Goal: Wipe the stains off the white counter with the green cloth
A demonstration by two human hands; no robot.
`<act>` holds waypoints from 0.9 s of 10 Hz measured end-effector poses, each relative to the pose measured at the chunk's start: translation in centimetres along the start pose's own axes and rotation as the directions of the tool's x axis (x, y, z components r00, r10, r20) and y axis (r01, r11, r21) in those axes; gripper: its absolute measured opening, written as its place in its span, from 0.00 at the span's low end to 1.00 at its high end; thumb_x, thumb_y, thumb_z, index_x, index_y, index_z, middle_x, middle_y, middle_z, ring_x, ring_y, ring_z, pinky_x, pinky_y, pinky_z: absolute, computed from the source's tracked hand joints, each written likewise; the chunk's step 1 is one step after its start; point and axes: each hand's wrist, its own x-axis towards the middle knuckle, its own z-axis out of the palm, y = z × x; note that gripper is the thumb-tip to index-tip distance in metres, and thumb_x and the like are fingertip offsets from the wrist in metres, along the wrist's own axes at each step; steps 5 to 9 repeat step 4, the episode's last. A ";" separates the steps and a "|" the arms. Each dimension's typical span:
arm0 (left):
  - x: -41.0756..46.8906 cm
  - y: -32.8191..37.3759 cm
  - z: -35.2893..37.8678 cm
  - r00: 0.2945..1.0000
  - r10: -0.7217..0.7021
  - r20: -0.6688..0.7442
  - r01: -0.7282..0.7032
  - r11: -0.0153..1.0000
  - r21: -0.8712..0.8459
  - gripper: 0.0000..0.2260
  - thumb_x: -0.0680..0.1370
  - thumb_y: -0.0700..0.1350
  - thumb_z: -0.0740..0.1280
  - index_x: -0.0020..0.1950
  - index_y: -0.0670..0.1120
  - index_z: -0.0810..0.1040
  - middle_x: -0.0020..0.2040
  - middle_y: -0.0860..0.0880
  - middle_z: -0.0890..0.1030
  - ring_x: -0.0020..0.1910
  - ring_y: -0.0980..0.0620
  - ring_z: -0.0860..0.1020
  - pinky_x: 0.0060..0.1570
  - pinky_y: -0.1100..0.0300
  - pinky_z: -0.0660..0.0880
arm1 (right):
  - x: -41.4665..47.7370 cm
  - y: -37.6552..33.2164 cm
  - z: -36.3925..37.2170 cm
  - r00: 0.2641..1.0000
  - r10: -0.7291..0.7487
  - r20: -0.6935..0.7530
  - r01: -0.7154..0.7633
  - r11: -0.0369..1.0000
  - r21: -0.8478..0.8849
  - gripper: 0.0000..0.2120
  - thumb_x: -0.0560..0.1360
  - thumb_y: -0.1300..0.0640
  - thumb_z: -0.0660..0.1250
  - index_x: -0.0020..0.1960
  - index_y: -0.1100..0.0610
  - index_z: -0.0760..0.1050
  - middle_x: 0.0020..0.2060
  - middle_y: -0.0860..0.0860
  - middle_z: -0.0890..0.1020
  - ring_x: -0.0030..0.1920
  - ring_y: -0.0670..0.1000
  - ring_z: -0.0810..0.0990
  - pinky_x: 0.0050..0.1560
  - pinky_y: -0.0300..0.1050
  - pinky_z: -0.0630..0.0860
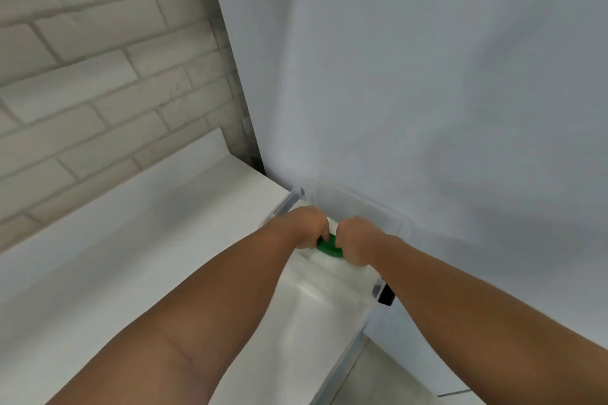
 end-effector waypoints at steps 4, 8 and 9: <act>-1.4 0.8 -1.3 0.984 0.001 0.177 -0.002 1.000 0.007 0.20 0.79 0.42 0.67 0.71 0.48 0.73 0.66 0.46 0.75 0.62 0.45 0.74 0.53 0.59 0.68 | 0.1 0.5 0.8 0.963 -0.166 0.212 0.161 0.986 0.039 0.15 0.80 0.51 0.62 0.58 0.61 0.78 0.47 0.54 0.79 0.47 0.53 0.76 0.42 0.40 0.71; -1.4 0.8 -1.3 0.984 0.001 0.177 -0.002 1.000 0.007 0.20 0.79 0.42 0.67 0.71 0.48 0.73 0.66 0.46 0.75 0.62 0.45 0.74 0.53 0.59 0.68 | 0.1 0.5 0.8 0.963 -0.166 0.212 0.161 0.986 0.039 0.15 0.80 0.51 0.62 0.58 0.61 0.78 0.47 0.54 0.79 0.47 0.53 0.76 0.42 0.40 0.71; -1.4 0.8 -1.3 0.984 0.001 0.177 -0.002 1.000 0.007 0.20 0.79 0.42 0.67 0.71 0.48 0.73 0.66 0.46 0.75 0.62 0.45 0.74 0.53 0.59 0.68 | 0.1 0.5 0.8 0.963 -0.166 0.212 0.161 0.986 0.039 0.15 0.80 0.51 0.62 0.58 0.61 0.78 0.47 0.54 0.79 0.47 0.53 0.76 0.42 0.40 0.71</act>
